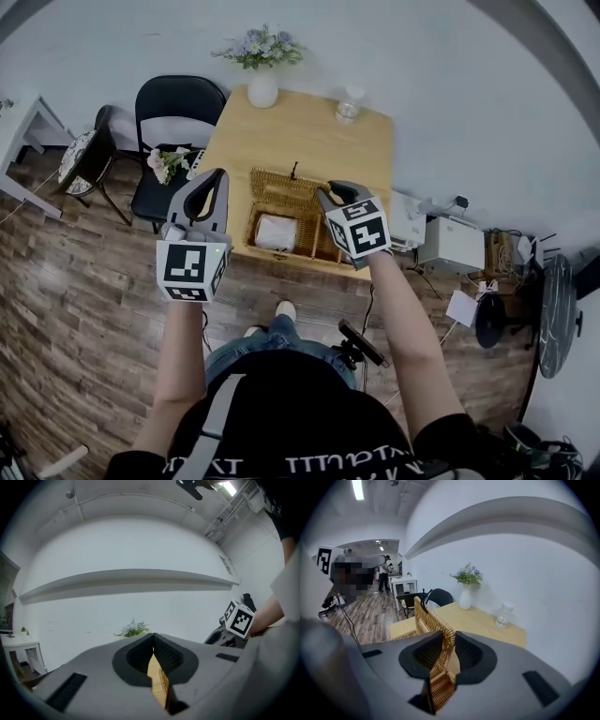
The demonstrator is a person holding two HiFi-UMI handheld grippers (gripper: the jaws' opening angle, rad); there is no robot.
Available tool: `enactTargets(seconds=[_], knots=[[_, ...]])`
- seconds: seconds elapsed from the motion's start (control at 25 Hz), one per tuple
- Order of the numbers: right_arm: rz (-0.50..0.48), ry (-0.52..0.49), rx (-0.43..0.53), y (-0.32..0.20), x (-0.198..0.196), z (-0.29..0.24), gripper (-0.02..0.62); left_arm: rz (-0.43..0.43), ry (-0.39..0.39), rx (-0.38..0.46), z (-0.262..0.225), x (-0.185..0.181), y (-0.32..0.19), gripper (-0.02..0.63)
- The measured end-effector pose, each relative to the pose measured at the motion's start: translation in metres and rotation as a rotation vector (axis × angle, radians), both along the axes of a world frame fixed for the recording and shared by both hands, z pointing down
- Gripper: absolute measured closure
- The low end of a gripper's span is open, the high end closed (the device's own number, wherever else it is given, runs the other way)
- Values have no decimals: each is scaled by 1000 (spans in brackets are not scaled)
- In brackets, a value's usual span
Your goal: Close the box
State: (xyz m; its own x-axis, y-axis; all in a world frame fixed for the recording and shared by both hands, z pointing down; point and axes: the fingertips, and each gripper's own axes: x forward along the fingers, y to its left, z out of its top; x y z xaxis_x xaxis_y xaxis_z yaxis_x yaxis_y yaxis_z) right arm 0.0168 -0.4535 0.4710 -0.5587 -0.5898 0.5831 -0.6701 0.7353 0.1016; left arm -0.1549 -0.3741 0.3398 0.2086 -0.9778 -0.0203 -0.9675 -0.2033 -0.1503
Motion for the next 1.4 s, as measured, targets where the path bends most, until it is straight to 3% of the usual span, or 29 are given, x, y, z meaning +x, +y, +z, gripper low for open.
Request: enactTargets(seconds=[0.44, 0.76, 1.04, 1.2, 1.24, 1.28, 1.4], knots=[[-178, 76, -154, 41, -1, 7, 502, 32, 1, 40, -16, -2, 9, 594], [-333, 153, -277, 76, -1, 26, 460, 21, 3, 36, -15, -15, 17, 594], [-468, 304, -338, 113, -1, 61, 431, -3, 11, 29, -10, -29, 27, 595], [-460, 360, -399, 124, -1, 86, 439, -18, 21, 20, -6, -37, 33, 594], [-438, 365, -402, 123, 1, 93, 463, -21, 22, 16, -5, -38, 34, 594], [-407, 370, -394, 120, 2, 99, 560, -23, 23, 11, -3, -39, 36, 595], [-320, 338, -385, 113, 7, 107, 575, -31, 30, -4, 4, -44, 44, 594]])
